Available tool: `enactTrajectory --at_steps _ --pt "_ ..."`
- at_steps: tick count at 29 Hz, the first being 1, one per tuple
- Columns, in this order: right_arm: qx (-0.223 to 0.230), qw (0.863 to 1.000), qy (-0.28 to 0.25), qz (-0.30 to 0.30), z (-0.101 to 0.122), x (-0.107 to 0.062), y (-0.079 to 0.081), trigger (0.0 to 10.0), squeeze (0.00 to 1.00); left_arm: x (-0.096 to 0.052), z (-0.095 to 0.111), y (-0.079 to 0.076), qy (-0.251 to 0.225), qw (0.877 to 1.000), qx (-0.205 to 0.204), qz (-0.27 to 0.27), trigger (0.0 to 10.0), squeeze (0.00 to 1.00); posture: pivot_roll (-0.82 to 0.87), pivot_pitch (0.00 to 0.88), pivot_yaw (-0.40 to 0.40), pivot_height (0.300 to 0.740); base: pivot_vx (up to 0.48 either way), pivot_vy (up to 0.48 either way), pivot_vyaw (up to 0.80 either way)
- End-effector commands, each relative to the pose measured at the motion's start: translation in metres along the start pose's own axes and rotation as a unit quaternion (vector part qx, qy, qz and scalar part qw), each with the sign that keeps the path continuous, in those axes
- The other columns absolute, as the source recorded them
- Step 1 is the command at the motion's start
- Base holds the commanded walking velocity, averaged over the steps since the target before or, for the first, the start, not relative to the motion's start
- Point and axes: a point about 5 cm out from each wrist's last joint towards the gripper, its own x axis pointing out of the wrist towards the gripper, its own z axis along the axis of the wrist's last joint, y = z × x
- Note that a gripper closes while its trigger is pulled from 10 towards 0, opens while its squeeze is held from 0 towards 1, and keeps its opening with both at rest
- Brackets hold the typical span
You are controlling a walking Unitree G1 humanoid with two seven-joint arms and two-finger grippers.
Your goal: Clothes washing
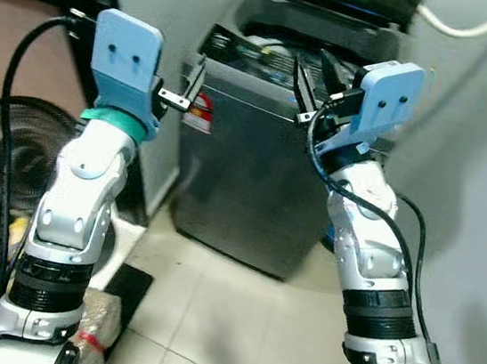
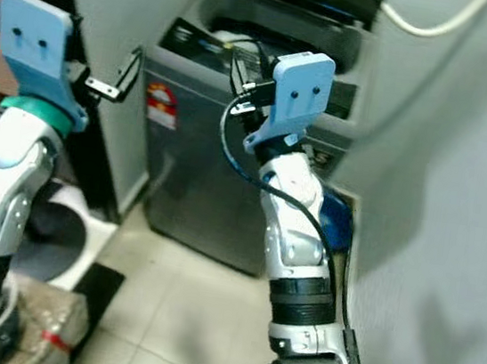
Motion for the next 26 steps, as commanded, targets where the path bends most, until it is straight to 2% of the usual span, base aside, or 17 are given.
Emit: enactTrajectory --at_steps 1,26 --pt "0.001 1.000 0.004 -0.001 -0.0021 -0.0026 -0.0004 10.0 0.00 -0.0009 -0.0026 -0.0025 0.007 1.000 0.003 -0.006 10.0 0.00 0.06 0.021 -0.020 0.740 0.000 0.000 0.79" --pt "-0.002 1.000 0.012 -0.006 -0.0063 -0.0034 -0.0020 10.0 0.00 -0.0004 -0.0037 -0.0046 0.007 1.000 0.003 -0.012 10.0 0.00 0.06 0.021 -0.019 0.740 0.000 0.000 0.78"
